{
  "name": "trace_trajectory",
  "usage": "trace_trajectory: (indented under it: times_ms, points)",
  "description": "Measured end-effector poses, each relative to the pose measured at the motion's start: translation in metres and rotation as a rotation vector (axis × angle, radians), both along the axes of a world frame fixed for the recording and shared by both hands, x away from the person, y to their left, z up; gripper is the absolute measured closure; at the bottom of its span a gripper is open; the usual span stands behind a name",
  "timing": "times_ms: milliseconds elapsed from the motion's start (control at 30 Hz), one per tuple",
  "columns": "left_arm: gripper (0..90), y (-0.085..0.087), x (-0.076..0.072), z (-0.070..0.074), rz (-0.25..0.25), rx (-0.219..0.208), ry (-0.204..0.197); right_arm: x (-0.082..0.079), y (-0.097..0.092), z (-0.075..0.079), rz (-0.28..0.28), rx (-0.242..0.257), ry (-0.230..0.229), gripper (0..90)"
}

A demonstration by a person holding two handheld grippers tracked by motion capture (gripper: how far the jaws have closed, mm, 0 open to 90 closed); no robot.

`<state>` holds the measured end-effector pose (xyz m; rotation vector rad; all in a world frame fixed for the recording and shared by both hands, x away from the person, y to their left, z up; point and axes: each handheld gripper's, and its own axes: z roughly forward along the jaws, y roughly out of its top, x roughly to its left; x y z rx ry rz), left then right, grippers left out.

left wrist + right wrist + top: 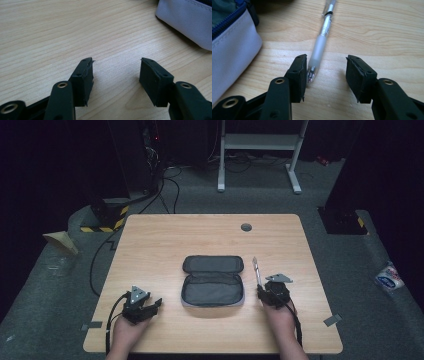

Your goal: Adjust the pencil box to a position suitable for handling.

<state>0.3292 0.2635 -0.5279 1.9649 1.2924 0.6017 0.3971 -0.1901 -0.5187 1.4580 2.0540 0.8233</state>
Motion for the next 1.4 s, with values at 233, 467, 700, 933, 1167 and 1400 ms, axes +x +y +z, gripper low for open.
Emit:
trace_trajectory:
  times_ms: [233, 467, 700, 933, 1167, 1400]
  points:
    - [41.7, -0.001, 0.002, 0.0, -0.006, -0.003, 0.006, -0.003, -0.012, 0.001, -0.027, 0.004, 0.003, 52.5]
    - [40.5, -0.001, 0.003, 0.0, -0.009, 0.0, 0.008, -0.005, -0.021, 0.001, -0.016, 0.017, -0.003, 53.4]
    - [39.9, -0.002, 0.002, 0.0, -0.004, -0.001, 0.004, 0.001, -0.025, 0.007, 0.061, 0.054, -0.022, 53.3]
    - [38.9, -0.001, -0.001, 0.0, -0.004, 0.003, 0.002, 0.012, -0.02, 0.007, 0.115, 0.067, -0.019, 59.6]
    - [38.4, -0.001, -0.004, 0.0, -0.003, 0.002, 0.002, 0.021, -0.012, 0.001, 0.128, 0.041, 0.008, 71.2]
    - [37.8, -0.001, -0.003, 0.0, -0.007, 0.001, 0.004, 0.014, -0.009, 0.002, 0.149, 0.011, -0.003, 79.0]
